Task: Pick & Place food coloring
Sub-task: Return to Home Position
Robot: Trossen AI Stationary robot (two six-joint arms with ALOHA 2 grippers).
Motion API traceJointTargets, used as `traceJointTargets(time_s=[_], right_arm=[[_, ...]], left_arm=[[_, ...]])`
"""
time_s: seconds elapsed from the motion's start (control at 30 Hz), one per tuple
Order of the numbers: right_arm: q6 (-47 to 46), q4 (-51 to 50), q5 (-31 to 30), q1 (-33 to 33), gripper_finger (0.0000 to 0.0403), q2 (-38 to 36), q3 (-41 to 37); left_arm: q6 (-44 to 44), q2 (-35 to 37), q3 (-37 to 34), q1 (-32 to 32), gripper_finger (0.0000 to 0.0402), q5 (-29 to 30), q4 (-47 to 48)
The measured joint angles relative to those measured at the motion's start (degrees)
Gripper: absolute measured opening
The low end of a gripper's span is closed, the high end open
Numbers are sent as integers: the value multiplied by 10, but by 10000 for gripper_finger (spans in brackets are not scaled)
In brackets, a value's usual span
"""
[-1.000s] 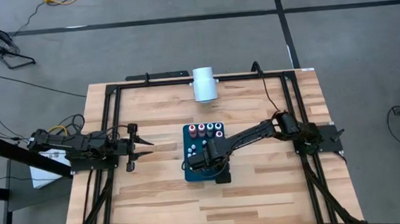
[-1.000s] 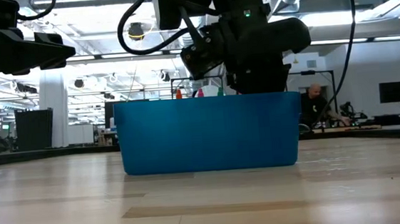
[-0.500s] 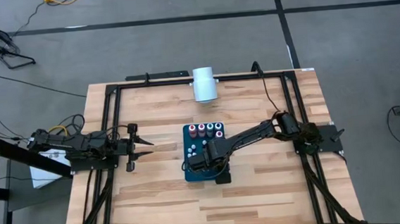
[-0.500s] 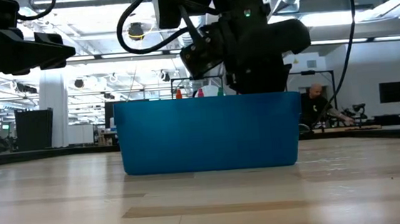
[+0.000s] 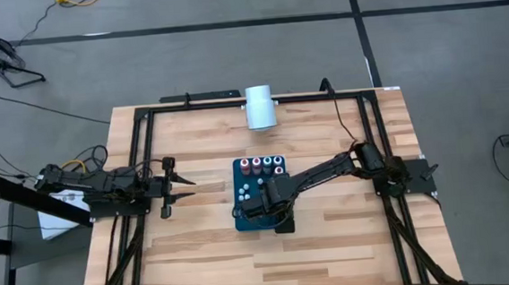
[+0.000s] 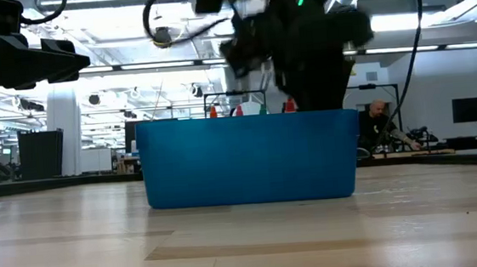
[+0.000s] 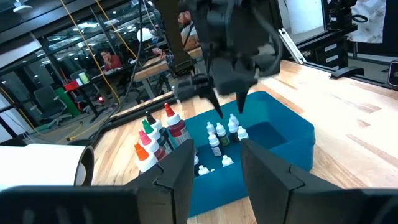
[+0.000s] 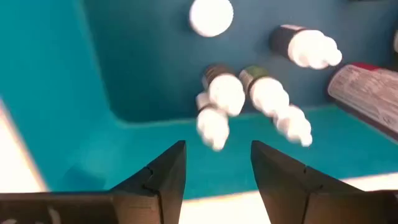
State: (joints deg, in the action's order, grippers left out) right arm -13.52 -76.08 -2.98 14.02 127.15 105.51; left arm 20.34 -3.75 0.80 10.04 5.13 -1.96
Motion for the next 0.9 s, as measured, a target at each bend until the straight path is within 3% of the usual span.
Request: traceJointTargets(time_s=[0.53,0.67,0.9], right_arm=[[12,11,-8,10,163,-197,-2],[34,58,-32,16,166,-289,-67],[7,142,-48,0,163,-489,-275]], left_arm=[[0,0,0,0,123,0,0],[1,0,0,0,123,0,0],[0,0,0,0,123,0,0]])
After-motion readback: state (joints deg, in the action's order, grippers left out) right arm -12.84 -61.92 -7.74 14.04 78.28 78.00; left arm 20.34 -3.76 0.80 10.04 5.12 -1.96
